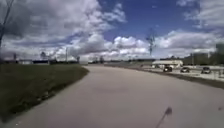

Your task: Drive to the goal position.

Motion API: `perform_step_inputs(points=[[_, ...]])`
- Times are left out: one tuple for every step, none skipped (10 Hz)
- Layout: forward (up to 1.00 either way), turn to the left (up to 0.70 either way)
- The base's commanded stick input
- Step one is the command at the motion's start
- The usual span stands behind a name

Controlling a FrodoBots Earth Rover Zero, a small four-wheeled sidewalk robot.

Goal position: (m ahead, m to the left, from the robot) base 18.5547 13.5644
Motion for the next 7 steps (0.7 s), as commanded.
perform_step_inputs(points=[[1.0,0.0],[1.0,0.0],[1.0,0.0],[1.0,0.0],[1.0,0.0],[1.0,0.0],[1.0,0.0]])
